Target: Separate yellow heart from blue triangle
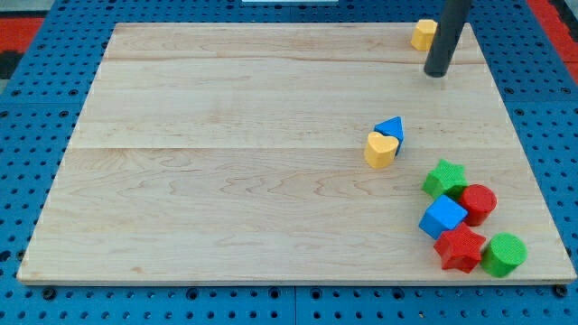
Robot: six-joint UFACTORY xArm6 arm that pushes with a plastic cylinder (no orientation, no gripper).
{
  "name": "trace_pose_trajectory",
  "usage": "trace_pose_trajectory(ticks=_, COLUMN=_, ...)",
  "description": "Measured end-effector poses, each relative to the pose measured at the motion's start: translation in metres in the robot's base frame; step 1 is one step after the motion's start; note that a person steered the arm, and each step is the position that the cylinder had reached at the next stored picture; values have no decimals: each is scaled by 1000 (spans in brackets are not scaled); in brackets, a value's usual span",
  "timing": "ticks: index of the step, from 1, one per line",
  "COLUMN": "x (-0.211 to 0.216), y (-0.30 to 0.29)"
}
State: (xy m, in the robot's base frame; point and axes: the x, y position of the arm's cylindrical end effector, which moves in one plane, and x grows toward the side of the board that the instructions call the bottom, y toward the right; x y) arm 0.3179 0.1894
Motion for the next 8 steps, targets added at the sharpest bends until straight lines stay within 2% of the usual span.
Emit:
trace_pose_trajectory(ticks=1, x=6, y=-56)
trace_pose_trajectory(ticks=3, x=53, y=-80)
trace_pose_trajectory(ticks=4, x=86, y=-106)
trace_pose_trajectory(ticks=6, x=192, y=-131)
trace_pose_trajectory(ticks=7, x=207, y=-101)
trace_pose_trajectory(ticks=8, x=189, y=-81)
